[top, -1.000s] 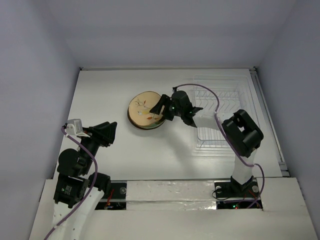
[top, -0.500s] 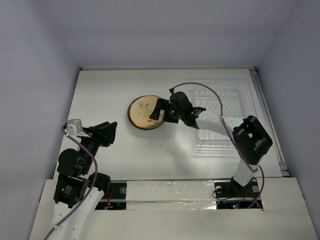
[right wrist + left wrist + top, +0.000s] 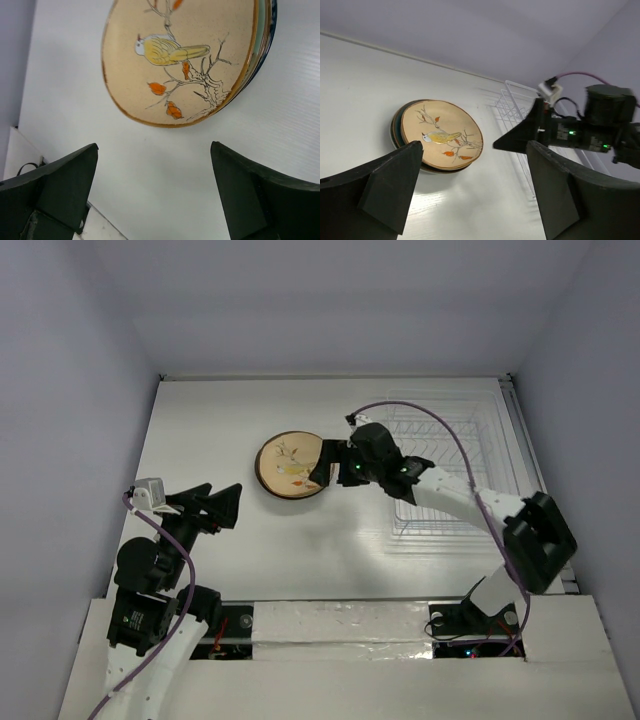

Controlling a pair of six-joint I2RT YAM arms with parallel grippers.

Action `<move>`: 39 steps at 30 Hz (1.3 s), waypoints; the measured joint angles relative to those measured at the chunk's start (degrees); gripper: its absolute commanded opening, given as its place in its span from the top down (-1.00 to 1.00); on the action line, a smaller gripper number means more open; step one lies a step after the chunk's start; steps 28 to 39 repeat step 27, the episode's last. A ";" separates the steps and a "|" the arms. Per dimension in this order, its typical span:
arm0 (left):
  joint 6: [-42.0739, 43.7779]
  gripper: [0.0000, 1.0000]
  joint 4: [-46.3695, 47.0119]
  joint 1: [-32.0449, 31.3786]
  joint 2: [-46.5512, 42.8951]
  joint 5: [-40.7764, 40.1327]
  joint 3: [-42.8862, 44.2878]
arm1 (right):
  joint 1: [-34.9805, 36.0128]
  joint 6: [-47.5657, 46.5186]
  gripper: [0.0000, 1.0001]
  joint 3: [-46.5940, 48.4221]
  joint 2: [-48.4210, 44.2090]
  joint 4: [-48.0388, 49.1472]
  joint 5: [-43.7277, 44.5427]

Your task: Unload the plates from the dish rack

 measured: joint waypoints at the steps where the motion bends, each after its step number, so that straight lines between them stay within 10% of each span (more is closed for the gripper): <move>1: 0.00 -0.72 0.00 0.00 0.00 0.07 0.00 | 0.04 -0.37 -0.90 -0.72 -2.56 -0.24 0.46; 4: 0.04 -0.81 0.00 0.00 -0.02 0.28 0.00 | 0.09 -2.05 0.23 -2.60 -11.26 -0.92 2.58; 5: 0.09 -0.83 0.00 0.00 -0.07 0.44 0.00 | 0.09 -2.49 0.97 -3.26 -14.16 -1.09 3.67; 10: 0.35 -0.93 0.00 0.00 -0.92 0.61 0.00 | 0.09 -3.50 1.00 -11.52 -35.58 -1.27 11.65; 13: 0.44 -0.98 -0.02 0.02 -0.94 0.63 0.00 | 0.09 -4.76 0.39 -15.85 -52.70 -1.07 18.10; 17: 0.66 -0.98 0.02 0.44 -0.72 0.70 0.00 | 0.11 -5.42 -0.99 -20.28 -70.73 0.72 27.15; 39: 1.09 -0.96 0.07 0.48 2.32 1.11 0.00 | 0.09 -4.17 -1.00 -31.61 -73.09 -1.60 36.15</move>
